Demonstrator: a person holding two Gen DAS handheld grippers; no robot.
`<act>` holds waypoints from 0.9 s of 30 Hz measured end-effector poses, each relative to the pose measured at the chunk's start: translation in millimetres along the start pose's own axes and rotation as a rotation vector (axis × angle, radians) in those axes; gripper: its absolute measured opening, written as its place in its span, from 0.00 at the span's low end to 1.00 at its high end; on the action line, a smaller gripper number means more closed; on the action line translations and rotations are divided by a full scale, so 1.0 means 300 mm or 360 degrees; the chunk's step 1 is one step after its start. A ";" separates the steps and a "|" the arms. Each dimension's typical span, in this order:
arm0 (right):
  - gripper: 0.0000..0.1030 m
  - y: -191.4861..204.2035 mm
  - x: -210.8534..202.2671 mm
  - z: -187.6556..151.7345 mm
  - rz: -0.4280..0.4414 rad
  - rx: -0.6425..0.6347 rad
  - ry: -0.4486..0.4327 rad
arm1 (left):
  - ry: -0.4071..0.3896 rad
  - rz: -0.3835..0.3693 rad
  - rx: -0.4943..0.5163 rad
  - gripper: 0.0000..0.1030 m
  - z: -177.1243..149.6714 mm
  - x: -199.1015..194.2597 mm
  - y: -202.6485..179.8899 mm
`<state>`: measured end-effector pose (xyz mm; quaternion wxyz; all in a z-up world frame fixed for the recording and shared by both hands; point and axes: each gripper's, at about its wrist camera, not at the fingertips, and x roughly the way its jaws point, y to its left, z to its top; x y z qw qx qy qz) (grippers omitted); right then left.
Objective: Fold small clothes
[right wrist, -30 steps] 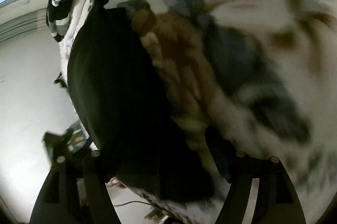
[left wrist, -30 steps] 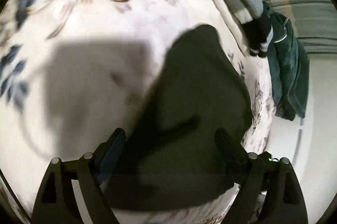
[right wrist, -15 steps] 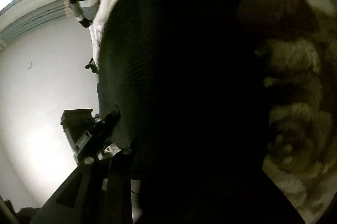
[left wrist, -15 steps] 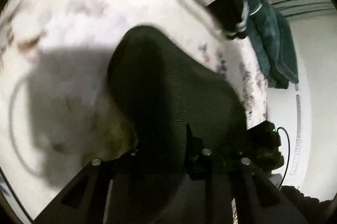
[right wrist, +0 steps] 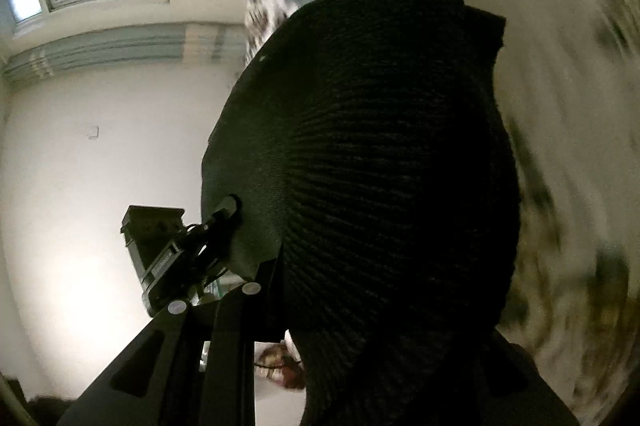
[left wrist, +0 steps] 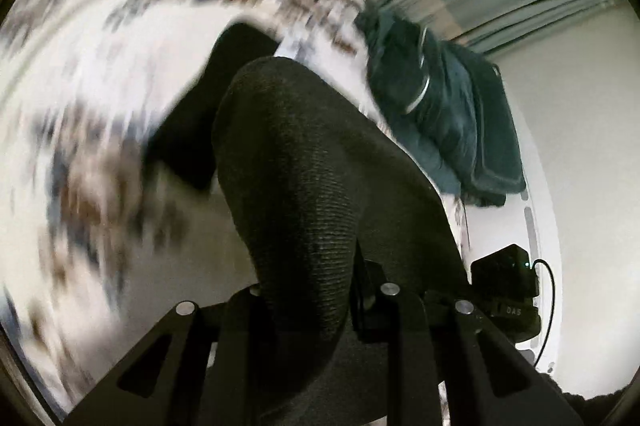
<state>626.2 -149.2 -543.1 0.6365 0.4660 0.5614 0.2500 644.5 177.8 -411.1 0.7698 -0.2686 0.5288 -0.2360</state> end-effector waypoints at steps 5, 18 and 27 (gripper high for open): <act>0.23 0.095 0.084 0.313 -0.0062 -0.0029 -0.0096 | 0.0000 0.0018 0.0057 0.17 0.321 0.143 0.041; 0.57 0.091 0.142 0.598 -0.0784 -0.0079 -0.0089 | 0.0157 0.0569 0.0206 0.49 0.474 0.378 0.114; 1.00 0.308 -0.036 0.264 -0.1674 -0.0373 -0.0359 | -0.0004 0.0949 0.0404 1.00 0.281 0.229 -0.072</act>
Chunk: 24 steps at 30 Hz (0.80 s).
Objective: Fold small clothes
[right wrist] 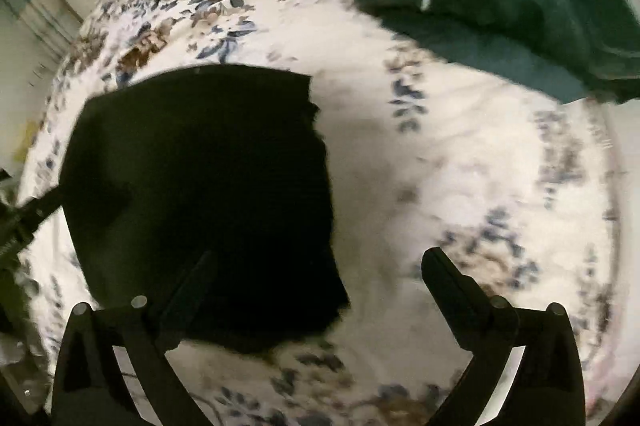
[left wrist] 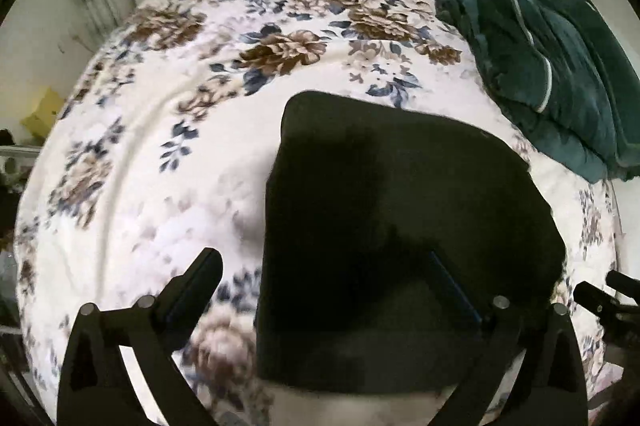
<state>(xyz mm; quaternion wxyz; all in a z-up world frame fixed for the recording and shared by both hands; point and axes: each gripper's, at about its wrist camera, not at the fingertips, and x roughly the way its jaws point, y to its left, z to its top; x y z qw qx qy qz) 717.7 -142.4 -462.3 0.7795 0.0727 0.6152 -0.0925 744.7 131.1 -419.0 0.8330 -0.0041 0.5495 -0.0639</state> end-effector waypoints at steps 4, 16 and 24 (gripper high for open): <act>1.00 -0.021 -0.173 -0.126 -0.0105 0.0005 -0.0075 | -0.0066 0.0097 0.0052 1.00 -0.095 -0.156 -0.054; 1.00 -0.116 -0.912 -0.533 -0.0225 0.0006 -0.0460 | -0.0347 0.0092 0.0060 1.00 -0.376 -0.865 -0.173; 1.00 -0.200 -1.378 -0.808 -0.0188 -0.0032 -0.0700 | -0.0556 0.0142 0.0042 1.00 -0.554 -1.286 -0.223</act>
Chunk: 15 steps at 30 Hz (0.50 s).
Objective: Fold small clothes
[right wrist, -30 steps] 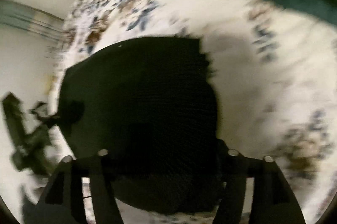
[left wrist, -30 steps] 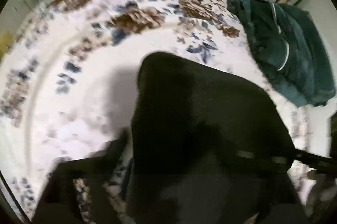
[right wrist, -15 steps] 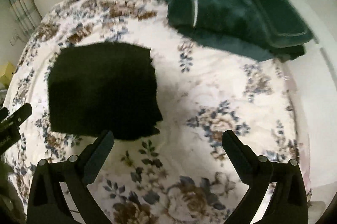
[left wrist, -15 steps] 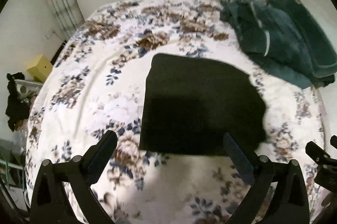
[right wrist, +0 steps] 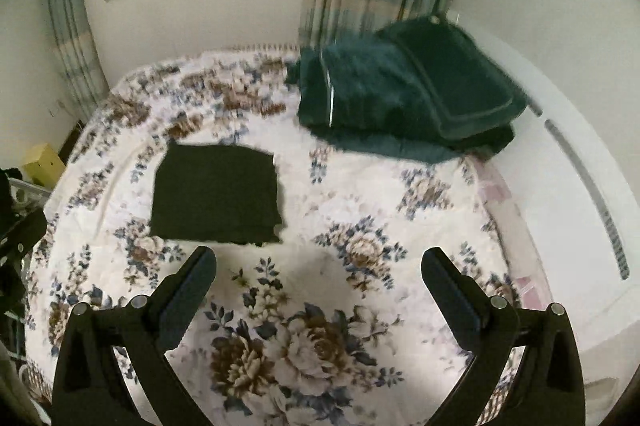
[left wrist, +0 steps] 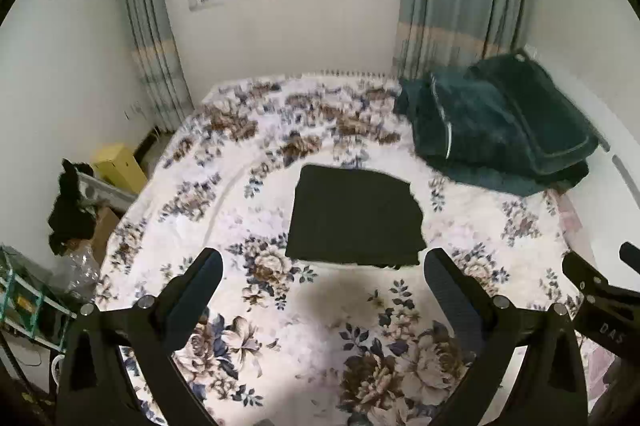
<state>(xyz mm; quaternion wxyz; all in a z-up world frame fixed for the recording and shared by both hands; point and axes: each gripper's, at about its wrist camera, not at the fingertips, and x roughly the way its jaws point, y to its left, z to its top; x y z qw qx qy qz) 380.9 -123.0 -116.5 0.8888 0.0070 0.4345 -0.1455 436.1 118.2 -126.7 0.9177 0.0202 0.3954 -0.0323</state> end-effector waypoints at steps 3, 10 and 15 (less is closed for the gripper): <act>1.00 -0.060 -0.195 -0.025 0.0020 0.0010 -0.0109 | -0.0074 -0.0002 -0.0018 1.00 -0.010 -0.146 -0.011; 1.00 -0.164 -0.542 -0.095 0.0086 0.0019 -0.0296 | -0.0191 -0.0012 -0.0020 1.00 -0.064 -0.402 -0.054; 1.00 -0.232 -0.731 -0.148 0.0131 0.0009 -0.0399 | -0.0265 -0.0015 -0.0036 1.00 -0.111 -0.540 -0.086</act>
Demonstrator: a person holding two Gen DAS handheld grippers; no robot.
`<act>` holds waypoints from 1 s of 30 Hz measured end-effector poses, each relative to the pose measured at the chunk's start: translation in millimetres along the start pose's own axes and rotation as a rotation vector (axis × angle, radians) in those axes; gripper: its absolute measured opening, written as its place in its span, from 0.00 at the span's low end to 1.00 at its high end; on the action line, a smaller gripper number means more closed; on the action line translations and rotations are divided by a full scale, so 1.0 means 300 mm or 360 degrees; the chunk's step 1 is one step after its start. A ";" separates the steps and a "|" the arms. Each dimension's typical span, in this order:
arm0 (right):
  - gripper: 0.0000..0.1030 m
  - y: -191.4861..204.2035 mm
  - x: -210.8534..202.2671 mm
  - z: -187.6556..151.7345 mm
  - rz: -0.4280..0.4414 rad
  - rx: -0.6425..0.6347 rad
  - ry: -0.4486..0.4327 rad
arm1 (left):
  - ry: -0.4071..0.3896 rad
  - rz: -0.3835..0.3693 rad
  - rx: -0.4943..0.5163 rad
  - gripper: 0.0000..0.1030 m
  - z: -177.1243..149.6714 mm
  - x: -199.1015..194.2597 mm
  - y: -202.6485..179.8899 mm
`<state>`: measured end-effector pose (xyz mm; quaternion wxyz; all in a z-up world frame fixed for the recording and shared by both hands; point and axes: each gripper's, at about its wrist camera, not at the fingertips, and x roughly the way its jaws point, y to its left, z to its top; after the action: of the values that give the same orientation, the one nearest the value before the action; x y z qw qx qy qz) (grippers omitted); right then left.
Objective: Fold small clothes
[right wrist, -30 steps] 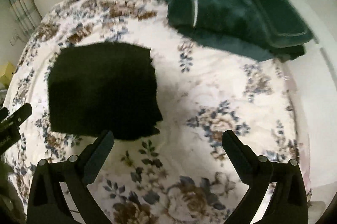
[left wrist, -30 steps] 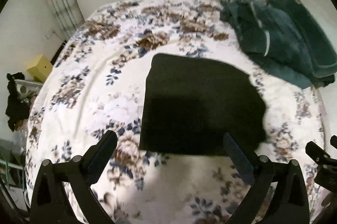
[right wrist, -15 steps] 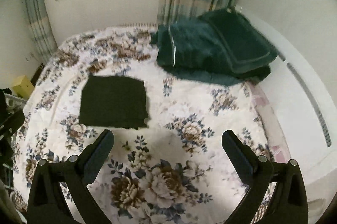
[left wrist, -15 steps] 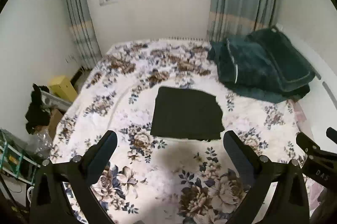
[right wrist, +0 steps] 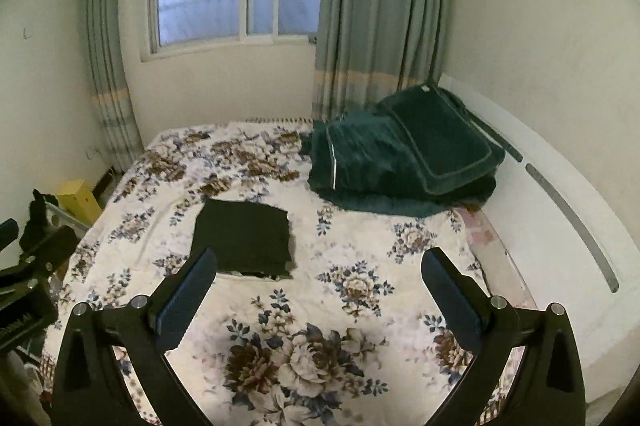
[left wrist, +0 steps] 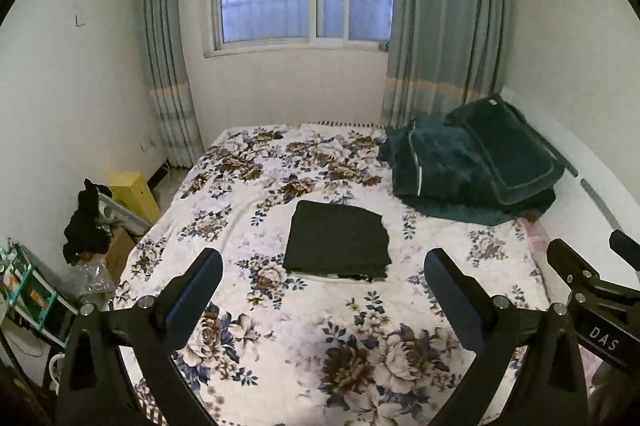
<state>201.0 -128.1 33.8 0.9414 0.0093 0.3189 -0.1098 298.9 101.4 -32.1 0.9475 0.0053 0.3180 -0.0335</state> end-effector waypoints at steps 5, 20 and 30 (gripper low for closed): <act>1.00 -0.052 -0.129 -0.008 0.0012 0.0000 -0.0075 | -0.0066 0.0017 -0.0002 1.00 -0.024 -0.090 -0.023; 1.00 -0.119 -0.183 -0.019 0.0072 -0.0010 -0.0086 | -0.0051 0.0072 -0.0036 1.00 -0.056 -0.167 -0.033; 1.00 -0.109 -0.152 -0.003 0.0115 -0.0042 -0.0095 | -0.0063 0.0080 -0.0034 1.00 -0.051 -0.176 -0.025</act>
<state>158.1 -150.9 62.3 0.9538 0.0050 0.2915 -0.0718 247.3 97.7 -12.3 0.9541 0.0023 0.2993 -0.0064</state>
